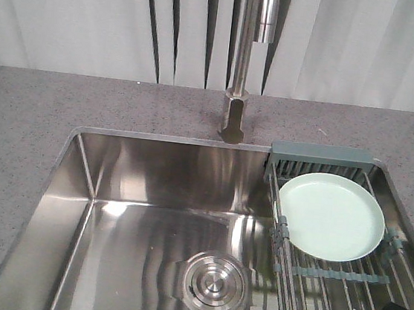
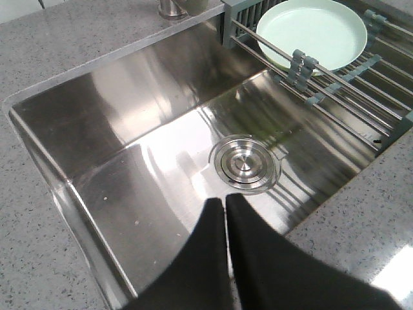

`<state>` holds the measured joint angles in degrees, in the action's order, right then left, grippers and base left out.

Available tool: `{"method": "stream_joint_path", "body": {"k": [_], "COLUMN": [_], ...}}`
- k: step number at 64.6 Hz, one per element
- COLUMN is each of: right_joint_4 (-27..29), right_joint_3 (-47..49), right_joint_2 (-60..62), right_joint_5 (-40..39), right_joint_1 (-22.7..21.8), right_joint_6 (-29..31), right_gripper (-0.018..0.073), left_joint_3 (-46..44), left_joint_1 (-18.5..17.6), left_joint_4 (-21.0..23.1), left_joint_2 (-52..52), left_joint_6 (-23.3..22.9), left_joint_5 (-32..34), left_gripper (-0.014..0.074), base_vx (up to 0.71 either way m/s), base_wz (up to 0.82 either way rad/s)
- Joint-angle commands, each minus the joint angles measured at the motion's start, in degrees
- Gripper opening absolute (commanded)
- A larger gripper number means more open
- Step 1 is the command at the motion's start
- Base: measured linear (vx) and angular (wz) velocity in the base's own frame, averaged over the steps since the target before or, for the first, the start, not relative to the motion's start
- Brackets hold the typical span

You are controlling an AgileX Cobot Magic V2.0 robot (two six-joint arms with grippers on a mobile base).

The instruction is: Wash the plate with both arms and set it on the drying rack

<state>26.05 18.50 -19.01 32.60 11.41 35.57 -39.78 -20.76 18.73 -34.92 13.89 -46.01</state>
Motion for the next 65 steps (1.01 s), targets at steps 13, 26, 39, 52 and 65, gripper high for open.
{"method": "stream_joint_path", "body": {"k": [13,26,39,52,65], "right_joint_4": [0.5,0.5,0.5,0.5,0.5], "right_joint_3": [1.6,1.6,1.6,1.6,1.6], "right_joint_2": [-0.4,-0.4,-0.4,-0.4,-0.4], "right_joint_5": [-3.3,-3.3,-3.3,-3.3,-3.3], "right_joint_1": [-0.2,-0.2,-0.2,-0.2,-0.2], "right_joint_6": [0.5,0.5,0.5,0.5,0.5], "right_gripper": [-0.0004,-0.0004,-0.0004,-0.0004,-0.0004], "left_joint_3": [-0.4,12.9,28.3,38.5,39.8], "left_joint_1": [0.0,0.0,0.0,3.9,12.9], "left_joint_4": [-4.4,-9.9,-9.9,-9.9,-12.6], "left_joint_2": [0.2,6.4,17.5,27.9,35.7], "left_joint_6": [-0.5,-4.0,-9.1,-10.2,-10.9], "left_joint_5": [7.1,25.3,34.6,40.2,36.9], "left_gripper": [-0.0007,-0.0007,-0.0007,-0.0007,-0.0007], "base_vx": [0.0,0.0,0.0,0.0,0.0], "base_wz": [0.0,0.0,0.0,0.0,0.0]}}
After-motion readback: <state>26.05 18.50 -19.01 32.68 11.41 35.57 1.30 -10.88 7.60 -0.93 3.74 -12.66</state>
